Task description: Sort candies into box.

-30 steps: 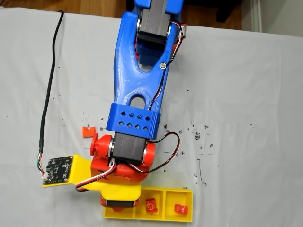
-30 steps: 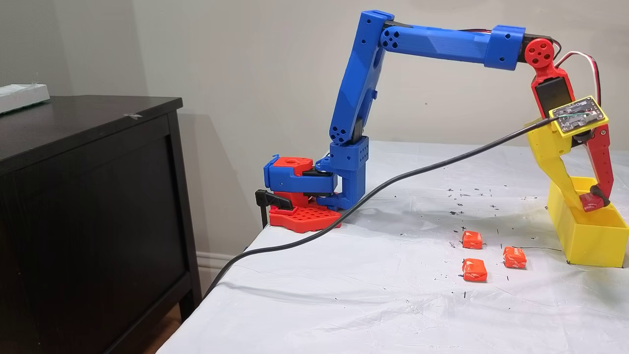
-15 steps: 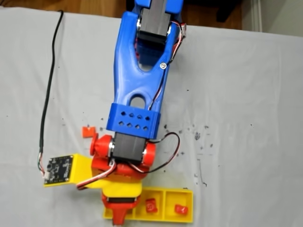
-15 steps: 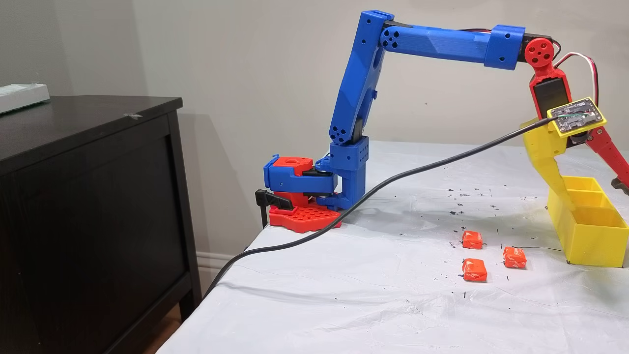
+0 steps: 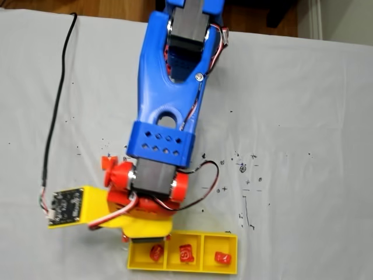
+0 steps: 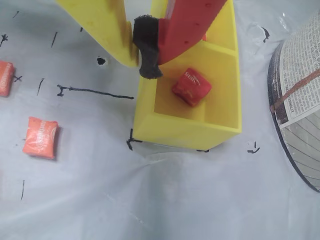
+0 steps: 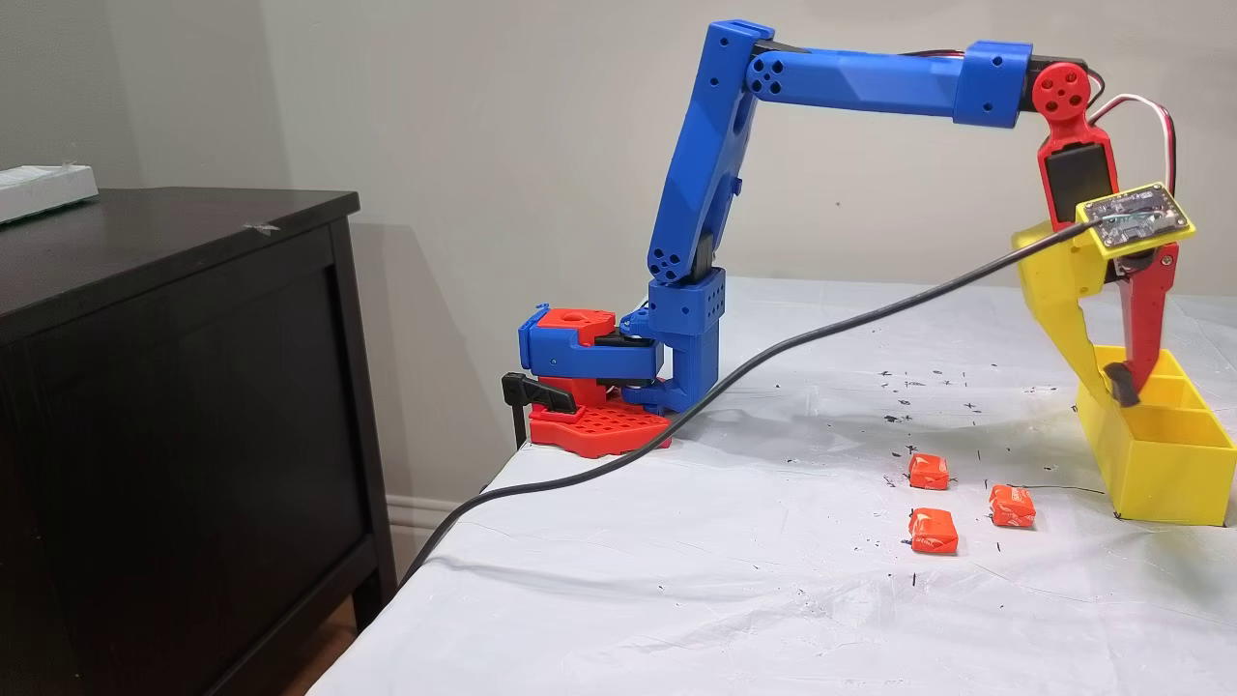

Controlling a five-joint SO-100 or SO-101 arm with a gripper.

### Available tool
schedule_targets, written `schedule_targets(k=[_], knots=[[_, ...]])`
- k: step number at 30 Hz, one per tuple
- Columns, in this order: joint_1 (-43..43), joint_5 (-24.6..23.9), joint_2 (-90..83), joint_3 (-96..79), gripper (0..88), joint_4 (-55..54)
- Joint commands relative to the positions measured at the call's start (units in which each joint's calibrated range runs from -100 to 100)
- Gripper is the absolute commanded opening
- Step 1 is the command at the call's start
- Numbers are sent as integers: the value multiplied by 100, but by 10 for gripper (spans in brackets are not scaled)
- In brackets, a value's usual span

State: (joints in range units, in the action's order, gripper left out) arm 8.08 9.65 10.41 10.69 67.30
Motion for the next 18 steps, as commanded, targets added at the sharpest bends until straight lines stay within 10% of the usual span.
schedule_targets(k=[1, 18], knots=[[-38, 181, -930, -245, 2, 183], [243, 415, -2338, -3195, 2, 36]])
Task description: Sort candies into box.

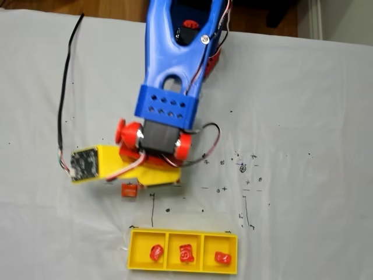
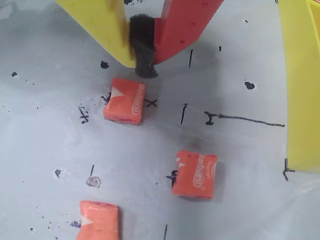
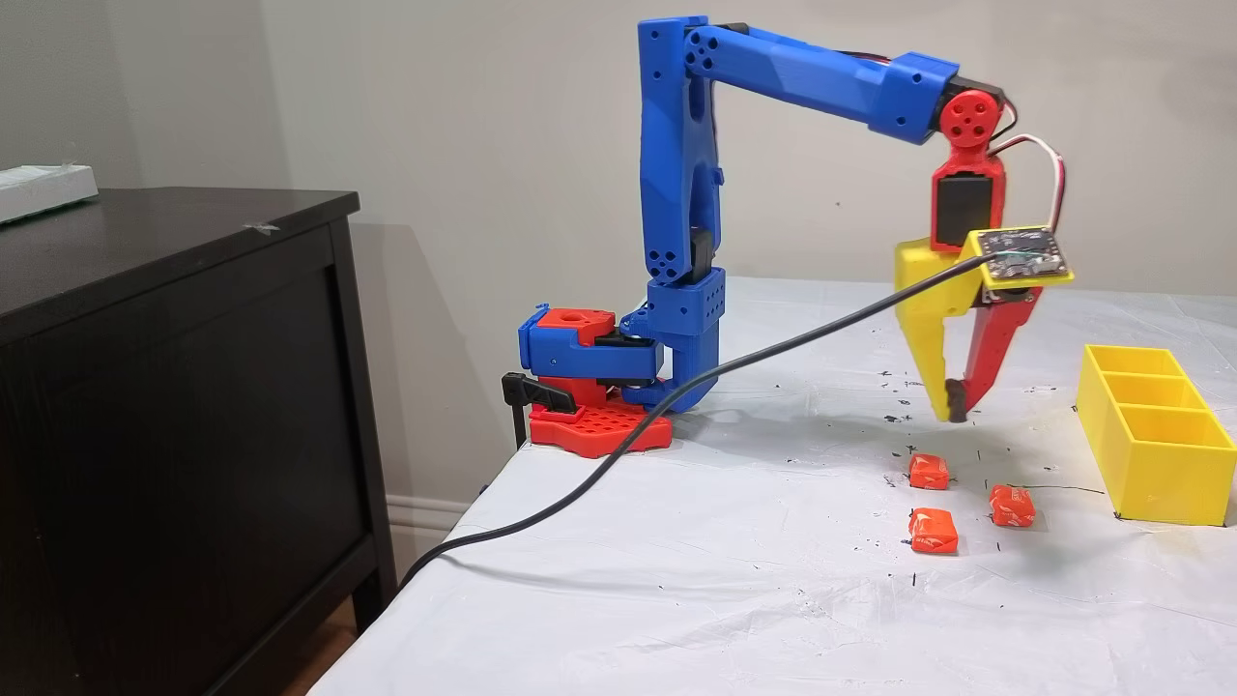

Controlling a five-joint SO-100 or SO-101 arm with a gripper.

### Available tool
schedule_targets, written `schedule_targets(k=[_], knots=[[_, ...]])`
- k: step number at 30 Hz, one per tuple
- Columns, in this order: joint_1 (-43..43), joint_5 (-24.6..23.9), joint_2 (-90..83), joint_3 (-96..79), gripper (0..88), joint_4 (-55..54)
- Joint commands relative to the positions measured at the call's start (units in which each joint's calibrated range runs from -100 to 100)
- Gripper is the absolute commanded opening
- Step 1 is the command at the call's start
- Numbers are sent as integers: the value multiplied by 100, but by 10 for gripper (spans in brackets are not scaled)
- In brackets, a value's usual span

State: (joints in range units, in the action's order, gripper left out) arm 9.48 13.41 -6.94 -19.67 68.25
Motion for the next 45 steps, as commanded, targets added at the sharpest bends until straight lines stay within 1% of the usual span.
schedule_targets(k=[1, 4, 7, 9, 13, 19, 27, 38, 45], knots=[[130, 54, -629, -222, 2, -84], [211, 83, -646, -304, 24, -133], [338, 137, -579, -313, 134, 6], [365, 156, -545, -322, 187, 47], [429, 195, -587, -449, 236, 72], [474, 293, -621, -686, 252, 105], [329, 205, -188, -368, 284, -2], [211, 103, 159, -104, 279, -116], [257, 190, 507, 133, 263, -182]])
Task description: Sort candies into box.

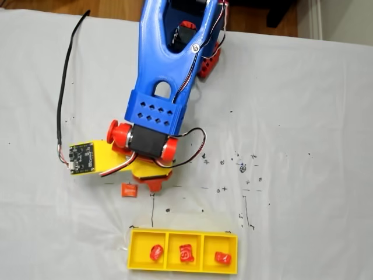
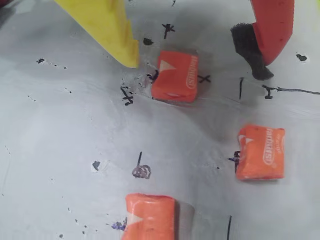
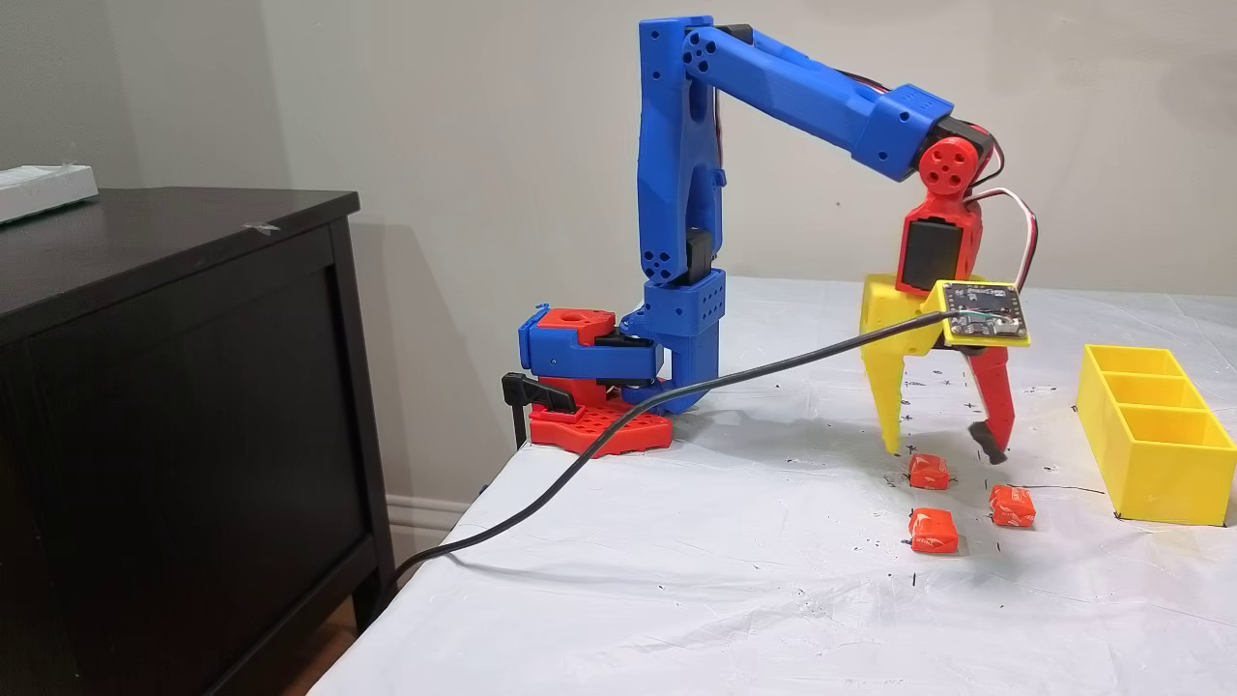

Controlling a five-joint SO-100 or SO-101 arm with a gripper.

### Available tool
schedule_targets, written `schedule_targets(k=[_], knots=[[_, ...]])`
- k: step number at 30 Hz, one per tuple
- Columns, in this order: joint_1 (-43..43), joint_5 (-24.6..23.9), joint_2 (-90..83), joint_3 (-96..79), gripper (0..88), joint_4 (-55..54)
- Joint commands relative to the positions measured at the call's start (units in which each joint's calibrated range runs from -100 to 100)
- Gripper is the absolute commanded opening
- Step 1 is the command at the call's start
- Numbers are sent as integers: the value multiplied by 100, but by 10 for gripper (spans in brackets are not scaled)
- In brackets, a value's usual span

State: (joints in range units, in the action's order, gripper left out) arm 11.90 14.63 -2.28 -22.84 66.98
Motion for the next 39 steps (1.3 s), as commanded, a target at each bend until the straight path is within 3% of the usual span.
schedule_targets(k=[1, 25, 28, 31, 39], knots=[[15, 68, 76, 459, 259, -80], [-58, 68, 610, 158, 246, -423], [-49, 98, 627, 149, 210, -399], [-40, 112, 619, 140, 68, -374], [6, 83, 491, 140, 1, -235]])
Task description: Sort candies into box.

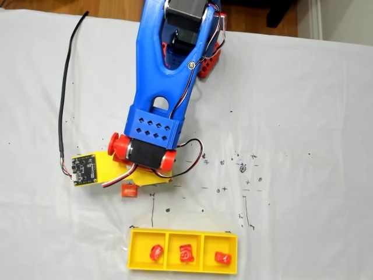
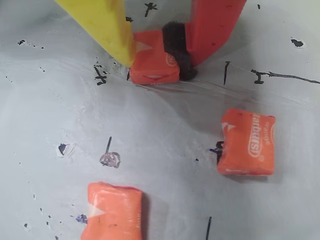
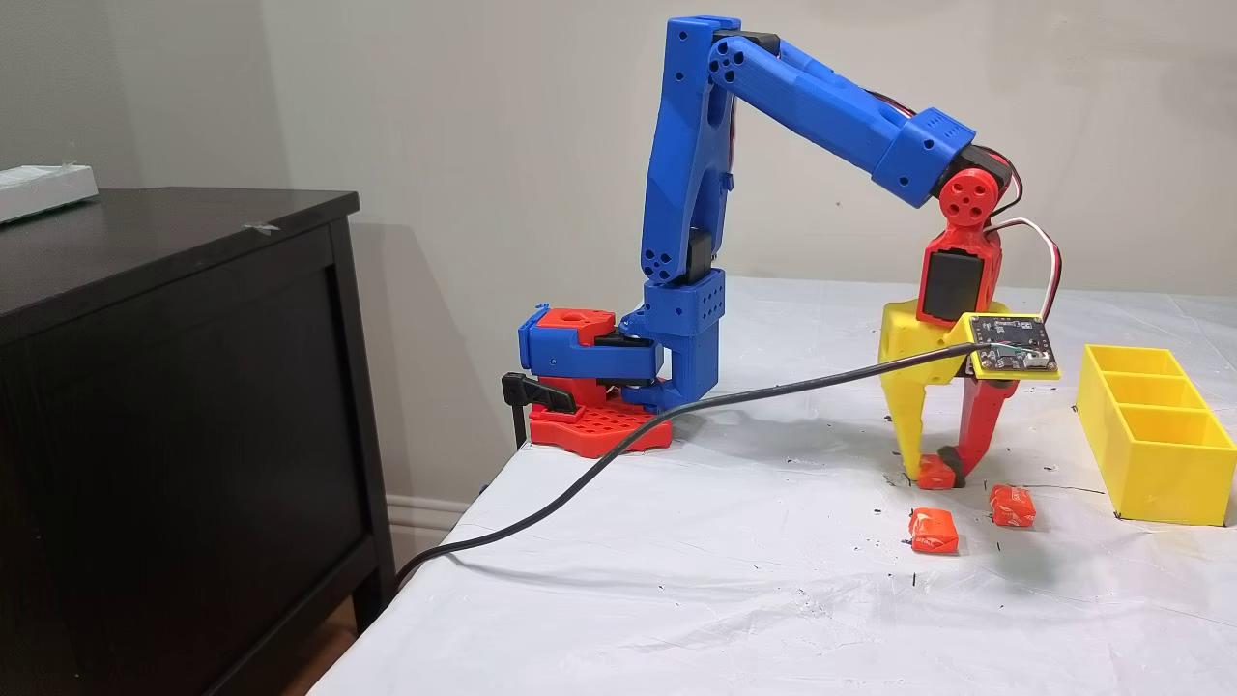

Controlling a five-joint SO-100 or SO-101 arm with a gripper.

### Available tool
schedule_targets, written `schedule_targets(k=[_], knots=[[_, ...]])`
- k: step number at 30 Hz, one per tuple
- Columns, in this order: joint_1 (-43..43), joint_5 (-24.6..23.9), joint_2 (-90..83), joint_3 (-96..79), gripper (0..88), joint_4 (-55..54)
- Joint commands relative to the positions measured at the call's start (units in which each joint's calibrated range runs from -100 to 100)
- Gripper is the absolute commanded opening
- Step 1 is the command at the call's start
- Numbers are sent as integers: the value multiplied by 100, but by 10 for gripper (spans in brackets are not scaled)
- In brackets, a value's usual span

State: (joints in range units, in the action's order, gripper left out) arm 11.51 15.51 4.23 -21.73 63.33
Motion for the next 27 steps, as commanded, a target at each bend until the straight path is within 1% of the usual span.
schedule_targets(k=[1, 8, 10, 15, 21, 27], knots=[[54, -15, -228, 38, 1, 130], [45, -73, -1119, 156, 1, 294], [-73, -210, -1712, 156, 1, 277], [-354, -567, -2493, 284, 1, 155], [-843, -1109, -2883, 530, 1, -140], [-1187, -1578, -2815, 657, 1, -852]])
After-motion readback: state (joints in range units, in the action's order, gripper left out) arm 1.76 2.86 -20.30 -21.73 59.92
